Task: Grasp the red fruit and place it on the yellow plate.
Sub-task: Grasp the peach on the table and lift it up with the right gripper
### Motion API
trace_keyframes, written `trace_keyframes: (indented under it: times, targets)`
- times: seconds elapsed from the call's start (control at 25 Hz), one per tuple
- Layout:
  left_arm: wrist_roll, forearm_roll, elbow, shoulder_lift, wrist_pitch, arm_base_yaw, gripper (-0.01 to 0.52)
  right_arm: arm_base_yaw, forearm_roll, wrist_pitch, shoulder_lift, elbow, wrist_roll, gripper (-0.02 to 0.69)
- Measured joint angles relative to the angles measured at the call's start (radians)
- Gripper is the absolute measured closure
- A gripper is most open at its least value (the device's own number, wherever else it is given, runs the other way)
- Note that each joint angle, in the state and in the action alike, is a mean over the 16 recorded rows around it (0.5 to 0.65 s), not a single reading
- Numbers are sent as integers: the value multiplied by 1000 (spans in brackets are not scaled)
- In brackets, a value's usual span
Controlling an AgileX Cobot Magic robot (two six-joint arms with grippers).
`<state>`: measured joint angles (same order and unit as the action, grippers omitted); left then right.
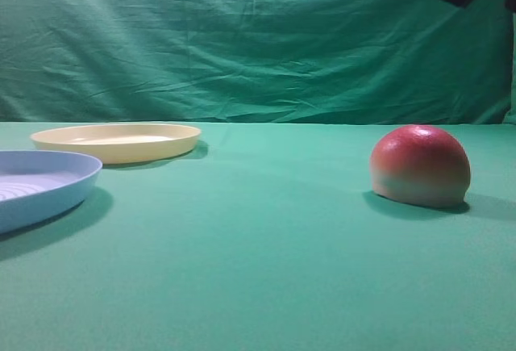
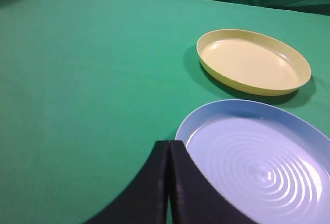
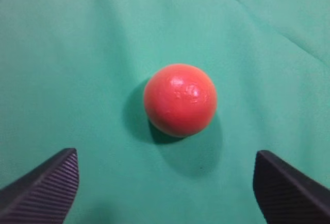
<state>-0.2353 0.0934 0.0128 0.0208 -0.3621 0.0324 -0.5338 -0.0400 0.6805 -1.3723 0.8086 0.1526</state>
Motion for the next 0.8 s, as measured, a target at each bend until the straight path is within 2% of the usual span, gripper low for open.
trace_keyframes:
  times: [0.52,0.68,0.8]
  targets:
    - [0,0,0,0,0,0,514,0,-4,-170,-258,17,0,2]
    - [0,0,0,0,0,0,514,0,-5,-200,-309,30,0,45]
    - [0,0,0,0,0,0,514,0,-6,-212,-334,39,0,103]
